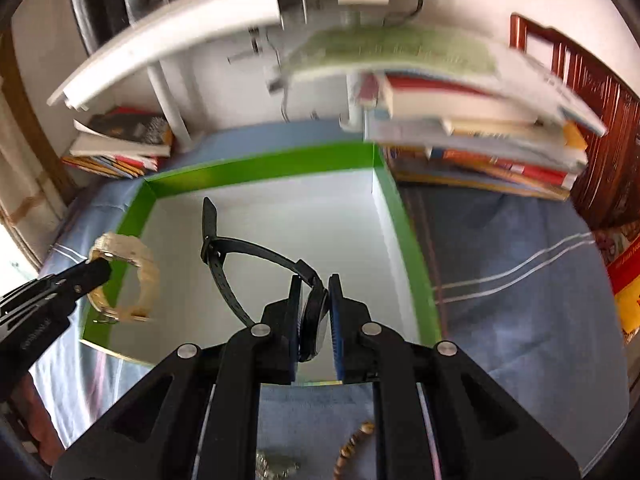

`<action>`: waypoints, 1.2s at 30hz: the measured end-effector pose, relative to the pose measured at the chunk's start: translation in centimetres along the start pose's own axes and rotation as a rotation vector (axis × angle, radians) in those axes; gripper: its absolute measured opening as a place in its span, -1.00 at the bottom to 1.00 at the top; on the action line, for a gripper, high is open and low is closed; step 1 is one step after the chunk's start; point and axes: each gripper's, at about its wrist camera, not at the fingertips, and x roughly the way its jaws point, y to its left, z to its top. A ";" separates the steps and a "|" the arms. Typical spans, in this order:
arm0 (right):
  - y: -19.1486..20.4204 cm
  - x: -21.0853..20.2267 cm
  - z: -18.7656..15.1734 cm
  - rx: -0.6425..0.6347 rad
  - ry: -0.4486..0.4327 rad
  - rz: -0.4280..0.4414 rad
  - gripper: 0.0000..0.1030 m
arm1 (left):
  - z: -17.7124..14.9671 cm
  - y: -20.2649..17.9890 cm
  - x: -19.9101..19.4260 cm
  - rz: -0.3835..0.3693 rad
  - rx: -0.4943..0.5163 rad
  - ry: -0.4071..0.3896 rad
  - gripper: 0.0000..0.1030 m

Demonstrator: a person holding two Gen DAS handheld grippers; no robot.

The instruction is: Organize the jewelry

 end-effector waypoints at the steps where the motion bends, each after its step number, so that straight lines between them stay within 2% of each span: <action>1: 0.2 0.7 -0.1 -0.004 0.012 -0.001 -0.73 | -0.2 -0.1 0.6 0.003 0.001 0.012 -0.79; 3: 0.4 1.3 -0.4 -0.012 0.028 0.002 -0.73 | -0.2 -0.5 1.8 0.016 0.014 0.030 -0.79; 5: 0.3 1.4 -0.4 -0.018 0.030 0.000 -0.60 | -0.2 -0.9 2.3 0.020 0.027 0.031 -0.70; 6: 0.2 1.2 -0.4 -0.019 0.030 0.004 -0.37 | -0.1 -1.0 2.2 0.016 0.025 0.027 -0.59; 7: 0.0 0.5 -0.4 -0.016 0.017 0.015 -0.16 | 0.0 -0.9 1.8 0.017 0.022 0.014 -0.59; 9: -0.6 -1.9 -0.4 -0.002 -0.040 0.016 -0.04 | 0.0 -0.9 0.4 0.031 0.029 -0.027 -0.48; 11: -1.4 -4.4 -0.6 0.002 -0.079 0.031 -0.04 | -0.2 -0.7 -1.3 0.042 0.038 -0.060 -0.35; 14: -3.5 -7.7 -1.8 0.032 -0.117 0.027 -0.02 | -1.6 0.1 -4.2 0.063 0.029 -0.089 -0.28; 15: -4.4 -8.4 -2.7 0.048 -0.122 0.005 0.02 | -2.5 0.5 -5.2 0.074 0.022 -0.098 -0.16; 18: -6.7 -9.0 -5.3 0.093 -0.093 -0.045 0.02 | -5.5 1.4 -7.5 0.107 0.007 -0.124 0.19; 23: -9.5 -8.7 -10.3 0.181 -0.019 -0.052 0.02 | -10.0 2.1 -9.0 0.144 0.009 -0.115 0.40; 28: -8.9 -9.2 -12.1 0.169 -0.016 -0.042 0.02 | -12.4 2.7 -8.7 0.162 0.026 -0.075 0.48; 34: -6.5 -8.5 -12.9 0.096 0.007 -0.024 0.02 | -13.6 3.7 -6.8 0.170 0.023 -0.005 0.48; 36: -5.9 -7.9 -12.9 0.084 0.026 -0.021 0.02 | -13.9 3.9 -6.5 0.169 0.032 0.008 0.42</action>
